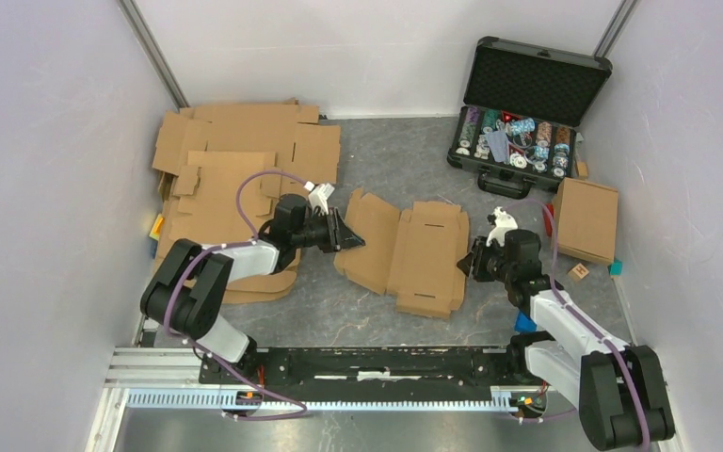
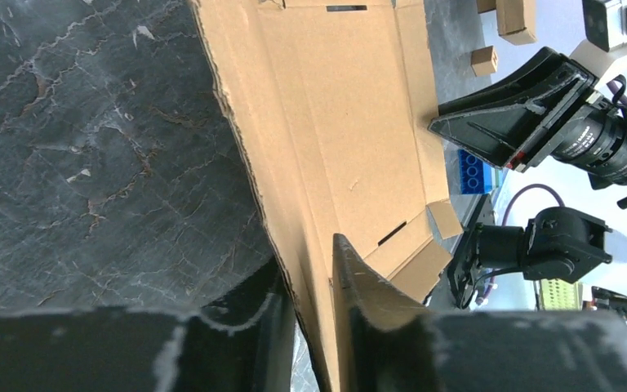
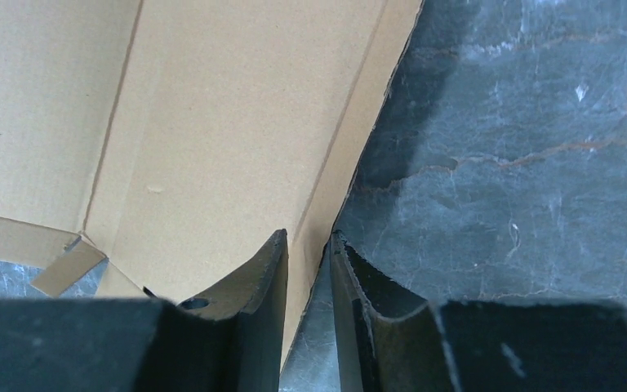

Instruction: Fold the paper box

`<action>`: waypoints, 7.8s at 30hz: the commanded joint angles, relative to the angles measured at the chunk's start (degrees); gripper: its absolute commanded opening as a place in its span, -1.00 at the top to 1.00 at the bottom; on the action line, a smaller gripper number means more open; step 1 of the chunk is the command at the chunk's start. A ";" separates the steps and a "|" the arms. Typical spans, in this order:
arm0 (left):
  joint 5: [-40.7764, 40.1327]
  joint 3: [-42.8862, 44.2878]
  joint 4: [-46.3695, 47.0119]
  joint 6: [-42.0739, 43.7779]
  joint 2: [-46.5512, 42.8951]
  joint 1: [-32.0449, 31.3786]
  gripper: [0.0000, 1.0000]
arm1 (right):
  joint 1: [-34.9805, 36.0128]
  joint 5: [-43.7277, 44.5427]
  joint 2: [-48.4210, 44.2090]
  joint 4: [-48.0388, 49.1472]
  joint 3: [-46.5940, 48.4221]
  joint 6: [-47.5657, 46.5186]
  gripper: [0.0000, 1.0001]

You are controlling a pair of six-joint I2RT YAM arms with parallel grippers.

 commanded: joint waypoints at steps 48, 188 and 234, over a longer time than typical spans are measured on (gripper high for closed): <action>-7.72 -6.26 7.90 5.99 -16.30 -4.14 0.31 | 19.45 30.86 -0.39 13.05 8.96 -1.83 0.87; -49.60 -7.85 8.29 30.84 -23.90 -26.09 0.96 | 20.78 28.61 0.11 53.39 -6.20 -16.73 0.92; -40.07 -8.05 5.36 28.04 -24.52 -26.19 0.96 | 20.84 21.36 9.15 42.40 -10.46 -2.58 0.26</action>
